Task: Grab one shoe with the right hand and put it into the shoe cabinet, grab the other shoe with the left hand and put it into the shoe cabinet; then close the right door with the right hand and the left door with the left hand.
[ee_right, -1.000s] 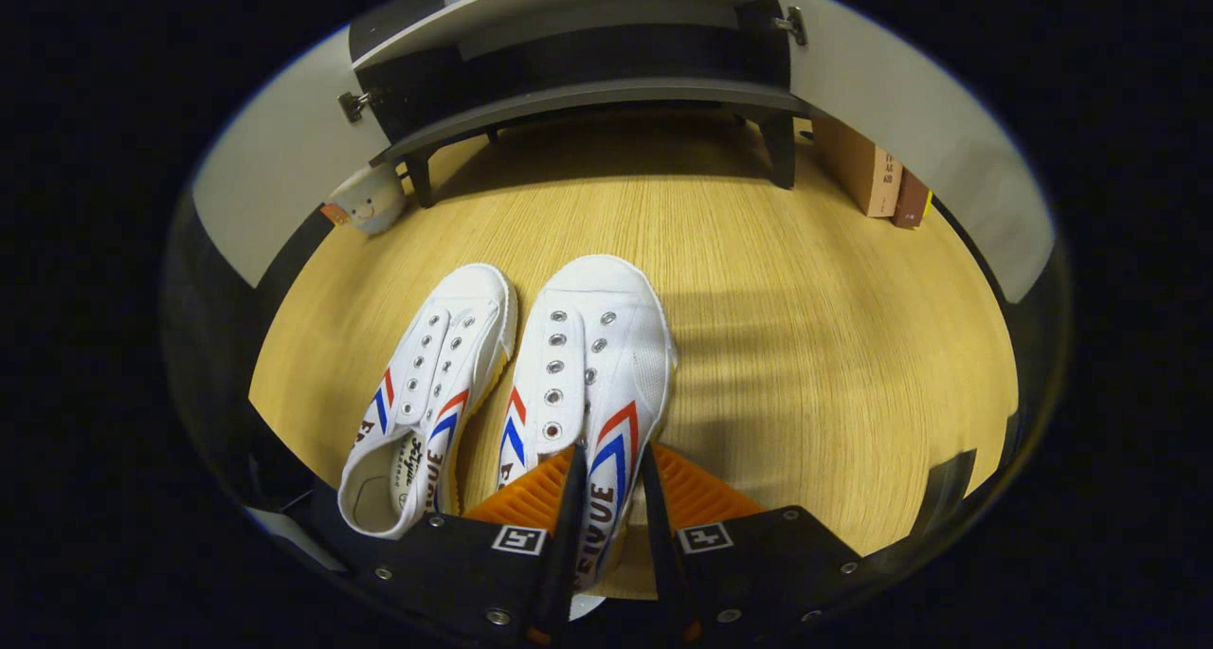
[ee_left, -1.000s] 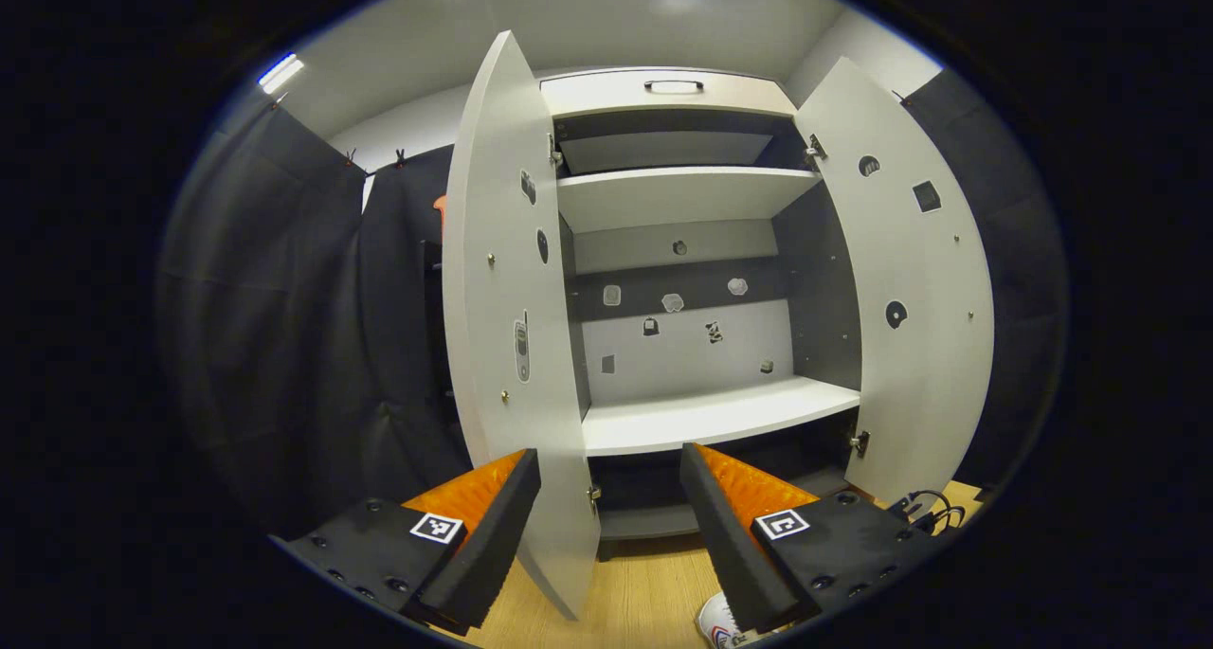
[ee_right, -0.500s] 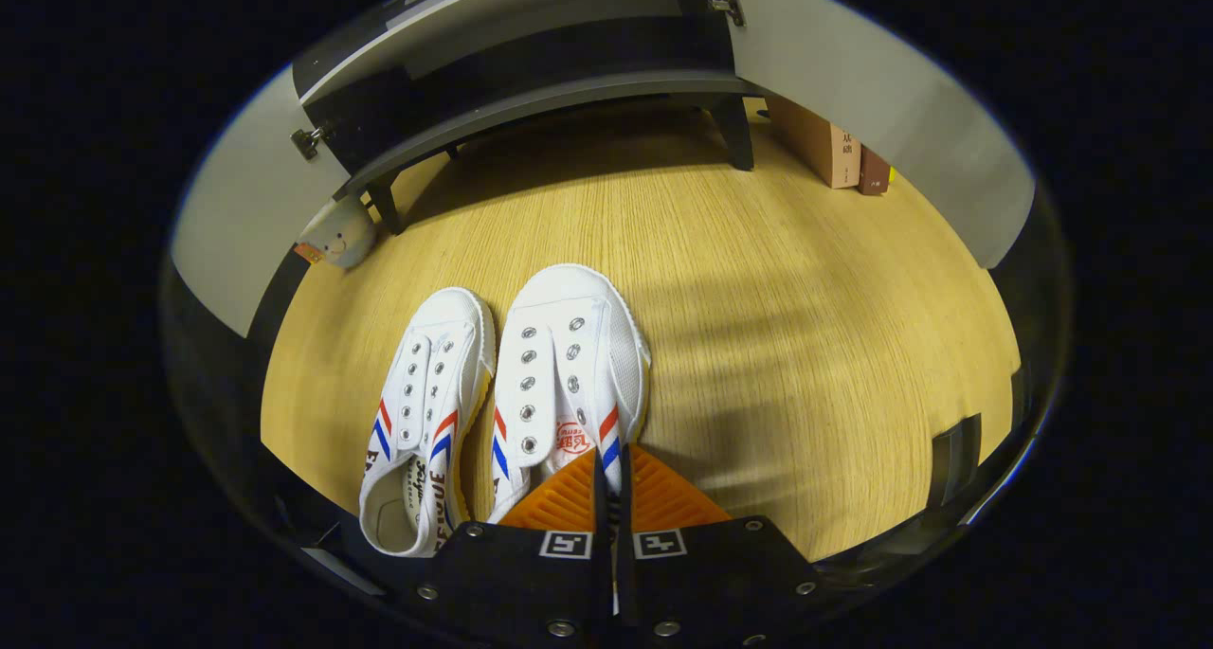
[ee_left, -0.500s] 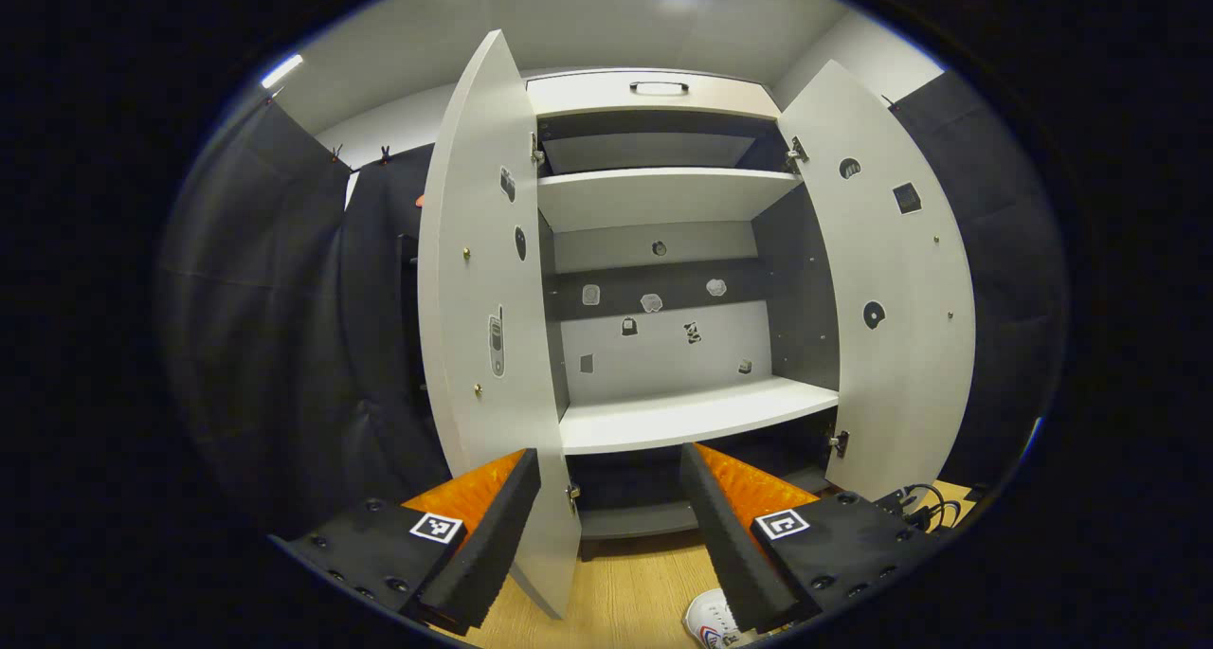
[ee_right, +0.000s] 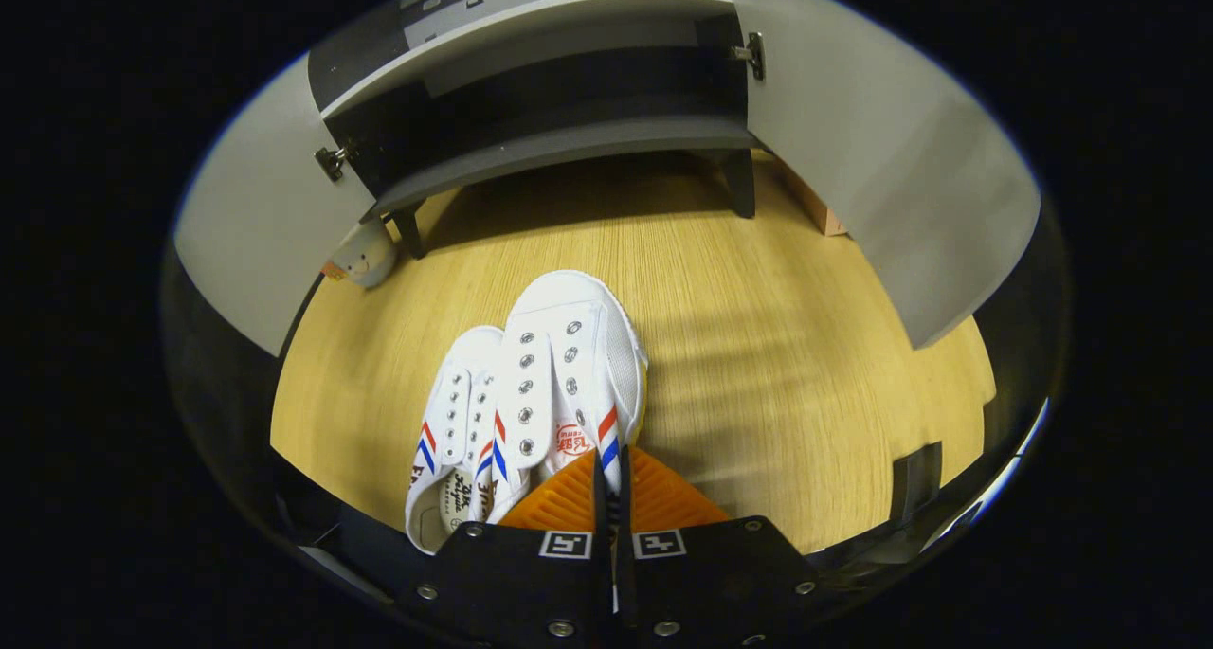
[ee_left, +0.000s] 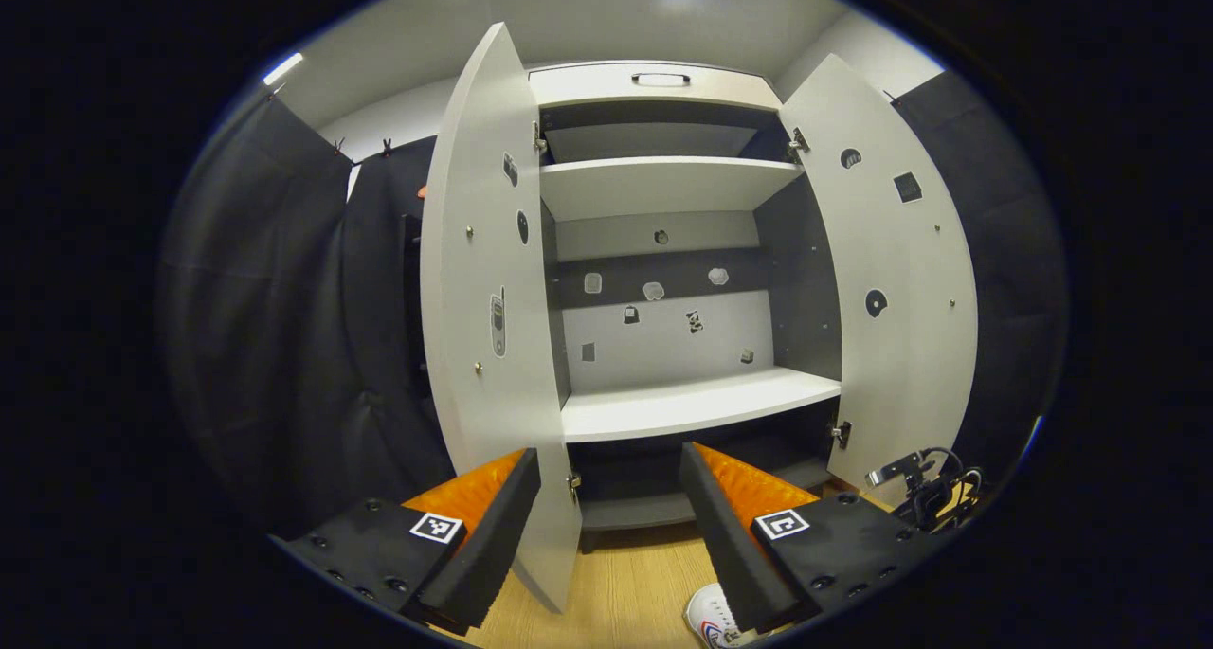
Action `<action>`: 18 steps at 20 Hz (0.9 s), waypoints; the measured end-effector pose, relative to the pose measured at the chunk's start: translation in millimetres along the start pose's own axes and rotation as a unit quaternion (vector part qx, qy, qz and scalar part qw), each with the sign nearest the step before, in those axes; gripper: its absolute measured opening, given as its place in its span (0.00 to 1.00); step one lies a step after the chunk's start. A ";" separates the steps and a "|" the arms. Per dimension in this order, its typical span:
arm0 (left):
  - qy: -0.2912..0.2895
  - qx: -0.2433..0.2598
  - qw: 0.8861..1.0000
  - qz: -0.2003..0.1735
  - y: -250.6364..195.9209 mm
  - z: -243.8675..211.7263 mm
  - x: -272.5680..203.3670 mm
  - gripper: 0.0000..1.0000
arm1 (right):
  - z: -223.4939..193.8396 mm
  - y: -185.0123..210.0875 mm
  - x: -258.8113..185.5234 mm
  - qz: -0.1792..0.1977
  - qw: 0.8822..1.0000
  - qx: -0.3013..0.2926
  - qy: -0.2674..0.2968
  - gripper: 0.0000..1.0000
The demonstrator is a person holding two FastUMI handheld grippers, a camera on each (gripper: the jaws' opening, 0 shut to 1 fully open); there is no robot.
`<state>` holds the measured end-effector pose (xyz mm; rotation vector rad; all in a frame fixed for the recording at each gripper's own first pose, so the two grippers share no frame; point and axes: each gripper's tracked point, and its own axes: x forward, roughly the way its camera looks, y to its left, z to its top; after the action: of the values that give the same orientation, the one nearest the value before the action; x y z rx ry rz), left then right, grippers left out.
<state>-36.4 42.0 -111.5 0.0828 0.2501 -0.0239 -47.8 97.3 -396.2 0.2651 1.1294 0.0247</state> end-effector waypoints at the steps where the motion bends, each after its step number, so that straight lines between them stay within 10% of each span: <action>1: 0.002 0.001 1.000 -0.002 -1.4 -0.9 0.5 0.96 | 6.9 0.6 -5.9 -0.001 1.000 -0.002 -0.006 0.01; 18: 0.037 0.010 0.999 0.001 0.6 -44.0 -11.1 0.98 | 160.6 45.3 -117.2 0.032 0.995 -0.028 -0.085 0.01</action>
<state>-57.9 46.5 -151.2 0.1036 0.3248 -0.0218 50.8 91.5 -217.8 0.2483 0.9495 0.0896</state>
